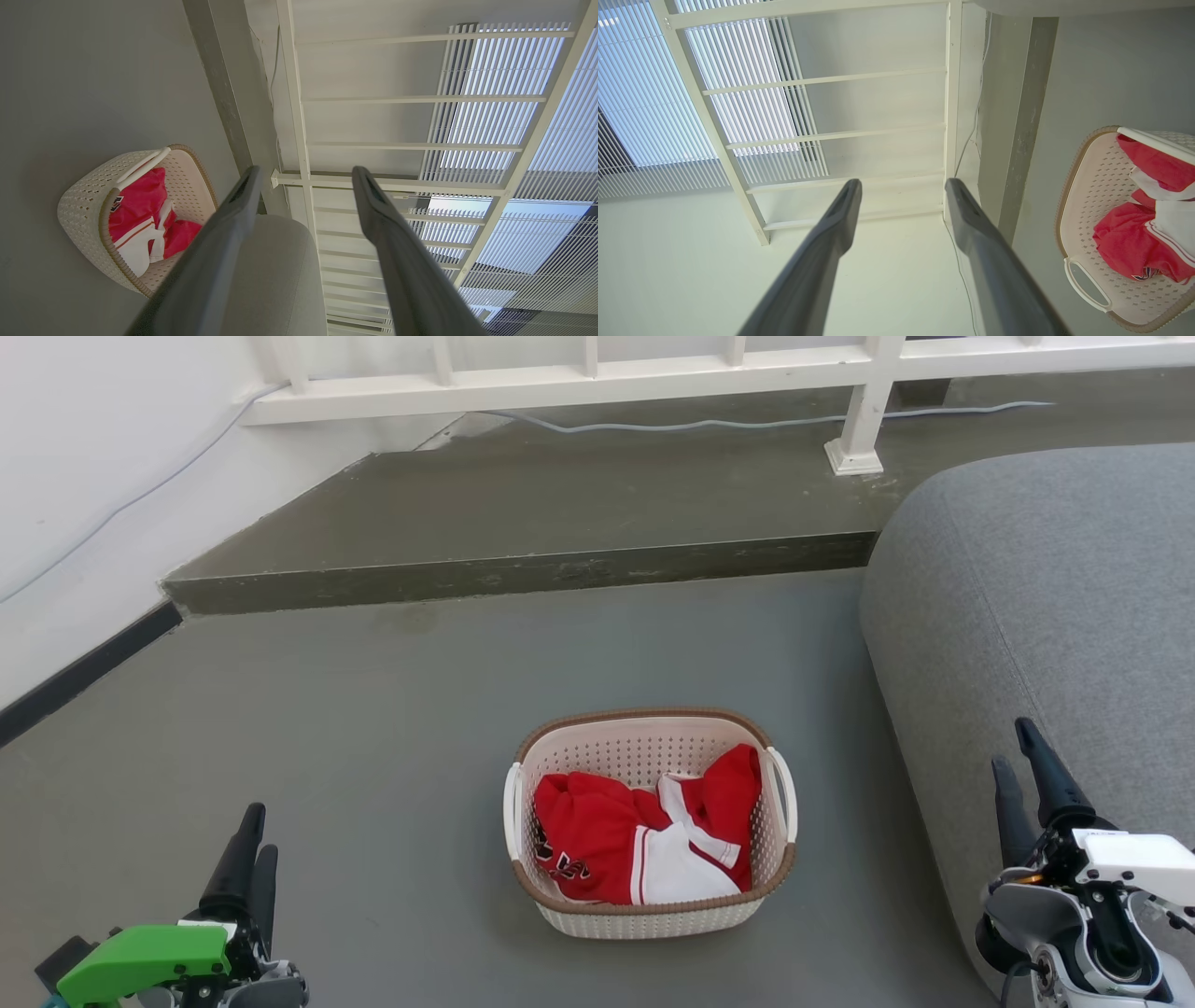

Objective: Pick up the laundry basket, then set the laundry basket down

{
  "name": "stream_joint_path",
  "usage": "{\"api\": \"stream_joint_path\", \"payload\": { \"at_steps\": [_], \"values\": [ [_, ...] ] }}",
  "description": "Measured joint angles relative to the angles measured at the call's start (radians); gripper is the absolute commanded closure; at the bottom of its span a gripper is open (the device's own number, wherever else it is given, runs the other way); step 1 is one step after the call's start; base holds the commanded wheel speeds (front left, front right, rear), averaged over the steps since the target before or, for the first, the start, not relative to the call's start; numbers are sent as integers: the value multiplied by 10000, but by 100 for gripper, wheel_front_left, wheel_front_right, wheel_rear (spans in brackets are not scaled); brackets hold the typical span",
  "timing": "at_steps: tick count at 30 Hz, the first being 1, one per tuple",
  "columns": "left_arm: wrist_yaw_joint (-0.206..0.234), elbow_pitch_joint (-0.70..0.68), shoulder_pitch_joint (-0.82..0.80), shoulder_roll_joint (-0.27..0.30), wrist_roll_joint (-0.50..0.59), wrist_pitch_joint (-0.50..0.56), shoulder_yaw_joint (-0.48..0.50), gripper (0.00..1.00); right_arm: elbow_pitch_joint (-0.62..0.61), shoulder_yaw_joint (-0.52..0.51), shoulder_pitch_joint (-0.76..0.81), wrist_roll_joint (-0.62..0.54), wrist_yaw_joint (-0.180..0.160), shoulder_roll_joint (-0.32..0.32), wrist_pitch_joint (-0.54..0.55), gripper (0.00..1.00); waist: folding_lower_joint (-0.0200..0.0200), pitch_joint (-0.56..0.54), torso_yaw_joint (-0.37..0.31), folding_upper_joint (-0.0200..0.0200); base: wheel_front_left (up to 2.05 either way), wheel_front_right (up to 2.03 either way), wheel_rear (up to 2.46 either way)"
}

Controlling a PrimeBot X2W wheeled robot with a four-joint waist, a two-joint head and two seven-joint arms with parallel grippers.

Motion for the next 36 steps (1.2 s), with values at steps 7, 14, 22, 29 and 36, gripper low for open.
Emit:
{"api": "stream_joint_path", "payload": {
  "at_steps": [7, 14, 22, 29, 36],
  "values": [
    [0, -63, 2, 4, 17, -167, -132, 0, -138, 100, -6, -8, 2, -2, -63, 0, 0, 14, 10, 0, 0, 0, 0],
    [0, -186, -1, 8, 270, -458, -322, 0, -382, 238, -8, -199, 2, -19, -190, 0, 0, 30, 26, 0, 0, 0, 0],
    [0, -378, -18, 46, 755, -732, -616, 0, -648, 489, -14, -602, 2, -150, -464, 0, 0, 51, 37, 0, 0, 0, 0],
    [-2, -472, -51, 155, 1394, -972, -917, 0, -872, 790, -17, -966, 2, -293, -725, 0, 0, 70, 51, 0, 0, 0, 0],
    [-2, -648, -126, 336, 2414, -1191, -1131, 0, -995, 1112, -23, -1538, 2, -529, -1078, 0, 0, 86, 67, 0, 0, 0, 0]
  ]
}}
